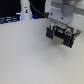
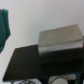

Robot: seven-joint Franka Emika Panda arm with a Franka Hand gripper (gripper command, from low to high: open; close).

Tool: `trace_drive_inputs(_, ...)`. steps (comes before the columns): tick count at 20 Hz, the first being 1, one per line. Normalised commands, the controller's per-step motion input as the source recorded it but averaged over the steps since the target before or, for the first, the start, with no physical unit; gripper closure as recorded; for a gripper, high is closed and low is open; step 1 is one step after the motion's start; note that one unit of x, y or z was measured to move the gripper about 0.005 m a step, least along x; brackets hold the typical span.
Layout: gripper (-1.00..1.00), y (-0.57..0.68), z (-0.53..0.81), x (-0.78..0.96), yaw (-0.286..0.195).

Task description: Open the kcup holder, insert the kcup into the holder, and close the kcup holder

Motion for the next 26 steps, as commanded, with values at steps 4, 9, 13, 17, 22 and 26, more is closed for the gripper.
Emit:
trace_drive_inputs(4,-1.0,0.19,-0.24,0.0,0.251)
trace_drive_inputs(9,-1.0,0.28,-0.2,-0.27,0.175)
trace_drive_inputs(13,-1.0,0.33,-0.16,-0.4,0.158)
trace_drive_inputs(17,-1.0,0.38,-0.05,-0.45,0.117)
trace_drive_inputs(22,-1.0,0.45,0.01,-0.54,0.089)
trace_drive_inputs(26,-1.0,0.58,0.03,-0.59,0.059)
